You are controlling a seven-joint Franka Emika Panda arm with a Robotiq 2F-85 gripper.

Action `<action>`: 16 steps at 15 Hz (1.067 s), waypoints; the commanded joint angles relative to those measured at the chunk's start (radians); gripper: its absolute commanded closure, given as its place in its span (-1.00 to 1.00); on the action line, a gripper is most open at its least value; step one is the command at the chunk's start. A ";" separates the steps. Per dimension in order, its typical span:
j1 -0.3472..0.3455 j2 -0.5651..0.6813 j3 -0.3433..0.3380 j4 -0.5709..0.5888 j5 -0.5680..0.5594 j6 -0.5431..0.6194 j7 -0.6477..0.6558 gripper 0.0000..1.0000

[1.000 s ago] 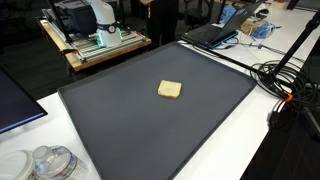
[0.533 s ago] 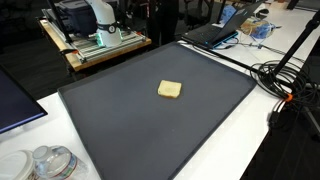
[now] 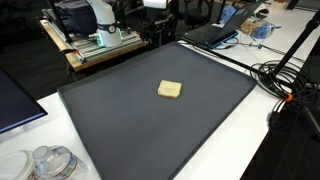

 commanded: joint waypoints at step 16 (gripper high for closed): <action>0.024 0.187 0.041 -0.157 0.059 0.445 0.090 -1.00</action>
